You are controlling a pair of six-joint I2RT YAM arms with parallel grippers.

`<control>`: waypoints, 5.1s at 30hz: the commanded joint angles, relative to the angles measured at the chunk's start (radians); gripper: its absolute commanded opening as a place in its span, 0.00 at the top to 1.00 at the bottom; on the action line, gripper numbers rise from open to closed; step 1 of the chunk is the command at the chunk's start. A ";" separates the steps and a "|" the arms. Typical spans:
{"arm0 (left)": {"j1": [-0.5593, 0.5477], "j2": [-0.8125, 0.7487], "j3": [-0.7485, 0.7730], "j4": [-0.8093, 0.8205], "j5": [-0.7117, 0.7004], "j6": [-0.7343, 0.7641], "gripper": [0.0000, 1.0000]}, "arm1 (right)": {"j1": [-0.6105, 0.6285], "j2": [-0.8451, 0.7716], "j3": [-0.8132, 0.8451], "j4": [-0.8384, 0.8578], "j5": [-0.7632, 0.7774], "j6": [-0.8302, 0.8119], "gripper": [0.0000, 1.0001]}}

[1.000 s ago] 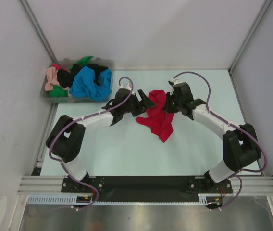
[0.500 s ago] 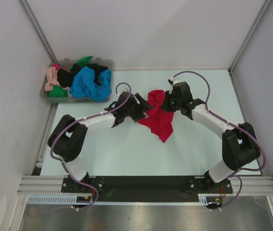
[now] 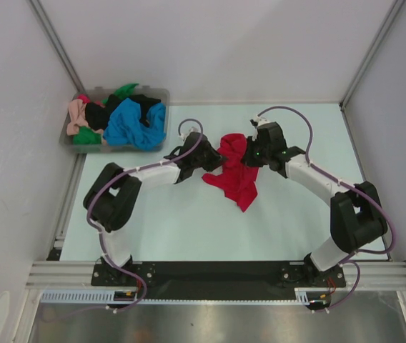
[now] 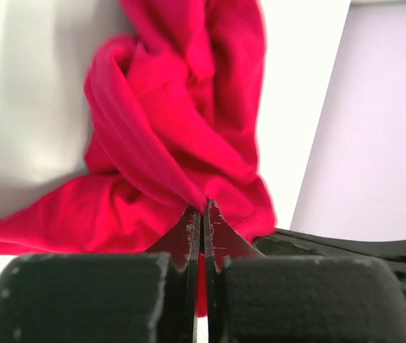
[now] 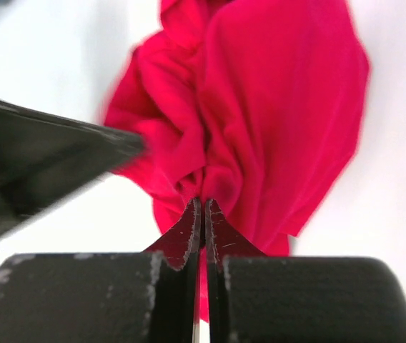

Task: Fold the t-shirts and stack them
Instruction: Flatten the tshirt out

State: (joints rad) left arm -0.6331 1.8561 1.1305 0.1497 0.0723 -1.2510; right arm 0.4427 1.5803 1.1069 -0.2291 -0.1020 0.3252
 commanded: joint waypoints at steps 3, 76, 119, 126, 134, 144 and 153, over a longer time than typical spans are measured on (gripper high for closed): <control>0.013 -0.161 0.162 -0.215 -0.193 0.192 1.00 | -0.038 -0.074 0.028 -0.070 0.047 -0.054 1.00; 0.113 -0.467 1.111 -0.951 -0.290 1.059 1.00 | -0.213 -0.439 0.545 -0.612 0.259 -0.081 1.00; -0.047 -0.735 0.153 -1.004 -0.127 0.949 0.00 | -0.430 -0.148 0.298 -0.753 0.002 0.001 0.02; 0.018 0.005 0.846 -0.844 -0.177 0.969 0.06 | -0.487 -0.039 0.054 -0.388 0.136 0.228 0.04; 0.064 0.560 1.322 -0.782 -0.234 0.960 0.13 | -0.493 0.026 -0.016 -0.285 0.162 0.236 0.04; 0.053 0.532 0.948 -0.665 -0.143 0.883 0.28 | -0.521 0.050 0.021 -0.288 0.148 0.207 0.04; -0.026 0.344 0.560 -0.676 -0.169 0.819 0.38 | -0.547 0.052 0.028 -0.289 0.139 0.190 0.03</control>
State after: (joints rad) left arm -0.6060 2.3028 1.8210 -0.4625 -0.1062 -0.3805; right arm -0.0906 1.6318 1.1084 -0.5400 0.0364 0.5255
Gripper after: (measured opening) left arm 0.621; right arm 0.966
